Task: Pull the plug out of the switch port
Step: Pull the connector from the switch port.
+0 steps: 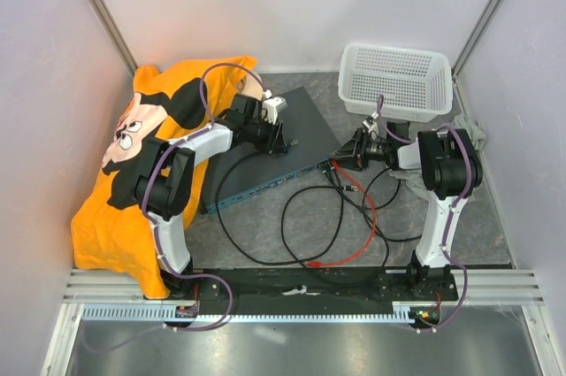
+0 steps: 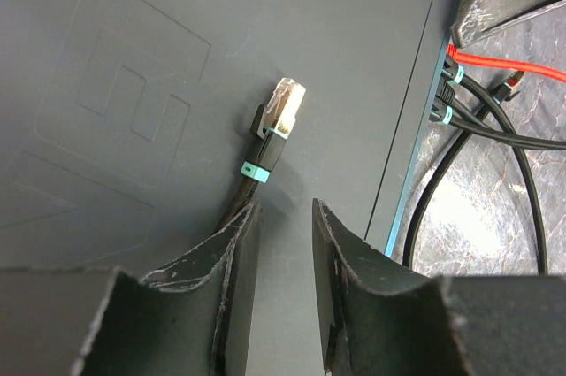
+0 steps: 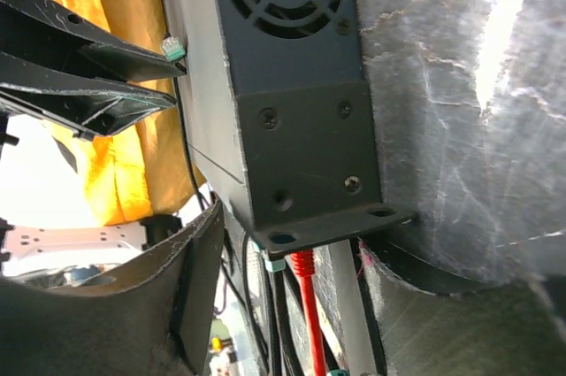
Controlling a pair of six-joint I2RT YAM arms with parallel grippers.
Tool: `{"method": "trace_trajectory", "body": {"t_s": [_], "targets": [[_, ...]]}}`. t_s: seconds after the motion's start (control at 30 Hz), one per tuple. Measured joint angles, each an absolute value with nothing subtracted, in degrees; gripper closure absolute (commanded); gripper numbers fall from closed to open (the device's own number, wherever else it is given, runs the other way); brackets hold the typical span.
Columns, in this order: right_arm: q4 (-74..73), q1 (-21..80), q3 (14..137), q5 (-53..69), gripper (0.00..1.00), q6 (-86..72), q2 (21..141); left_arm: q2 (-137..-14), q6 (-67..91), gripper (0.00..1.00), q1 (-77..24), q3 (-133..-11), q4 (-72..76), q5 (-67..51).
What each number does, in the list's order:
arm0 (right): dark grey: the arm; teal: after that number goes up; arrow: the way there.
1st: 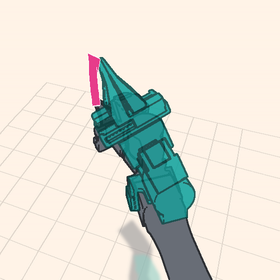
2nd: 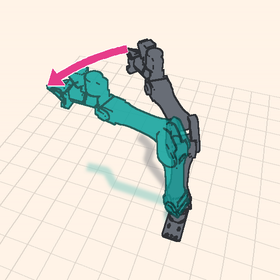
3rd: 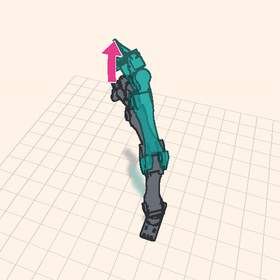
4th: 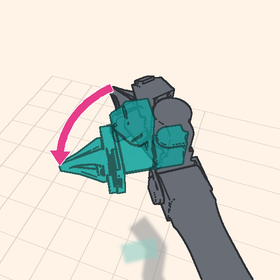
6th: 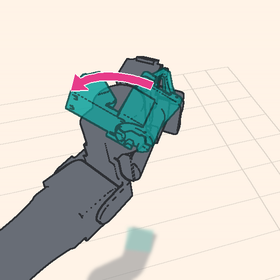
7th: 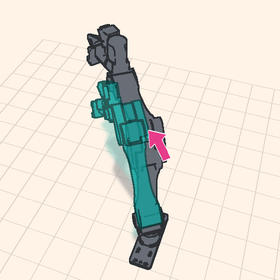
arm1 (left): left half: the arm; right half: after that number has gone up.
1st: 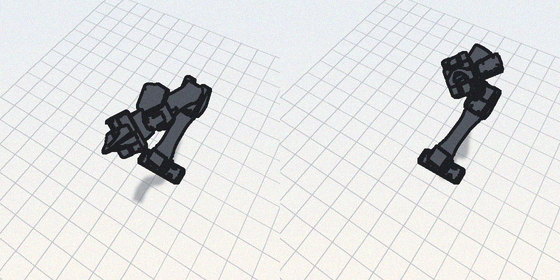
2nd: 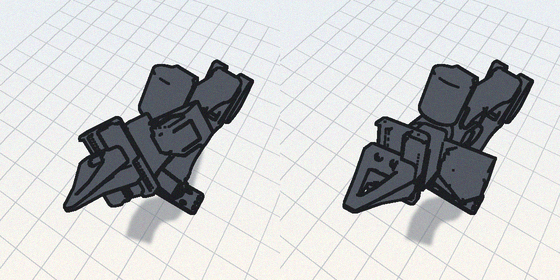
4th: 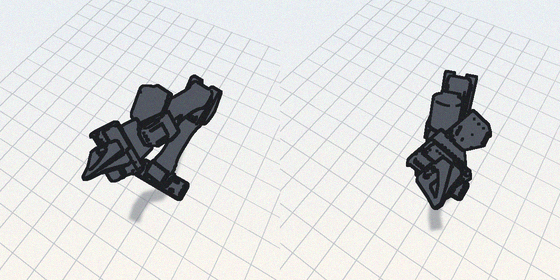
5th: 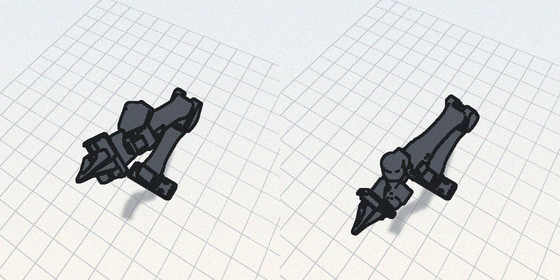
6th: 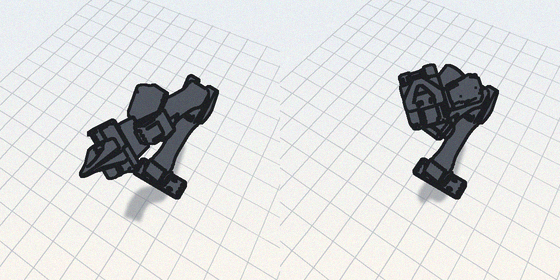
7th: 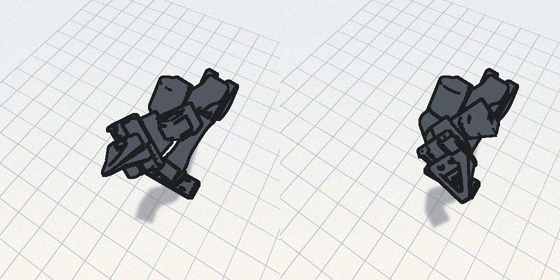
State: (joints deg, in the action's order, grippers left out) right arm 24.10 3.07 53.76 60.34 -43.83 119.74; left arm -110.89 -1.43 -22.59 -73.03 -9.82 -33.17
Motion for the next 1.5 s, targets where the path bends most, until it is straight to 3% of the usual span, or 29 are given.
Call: {"method": "trace_trajectory", "body": {"t_s": [0.17, 0.4, 0.87, 1.17, 1.33, 1.5], "targets": [[29.65, 2.87, 52.77, 61.34, 0.48, -47.92, 121.62, -111.39, -1.43, 0.62, -22.63, -73.63, -9.69, -33.32], [40.01, 2.83, 51.70, 63.24, 0.47, -57.47, 124.55, -111.61, -1.43, 0.62, -22.61, -73.95, -9.56, -33.12], [41.69, 2.83, 50.89, 63.07, 0.46, -57.76, 124.22, -111.81, -1.43, 0.62, -22.63, -74.00, -9.26, -33.15], [37.76, 3.27, 50.83, 61.41, 0.51, -52.47, 122.76, -111.87, -1.43, 0.62, -22.65, -74.08, -9.10, -33.17], [38.39, 3.27, 50.43, 61.54, 0.63, -51.44, 122.63, -111.87, -1.45, 0.62, -22.74, -74.08, -8.97, -33.12], [41.65, 3.18, 49.56, 61.71, 0.63, -52.58, 123.15, -111.92, -1.45, 0.62, -22.76, -74.11, -8.88, -33.12]]}}
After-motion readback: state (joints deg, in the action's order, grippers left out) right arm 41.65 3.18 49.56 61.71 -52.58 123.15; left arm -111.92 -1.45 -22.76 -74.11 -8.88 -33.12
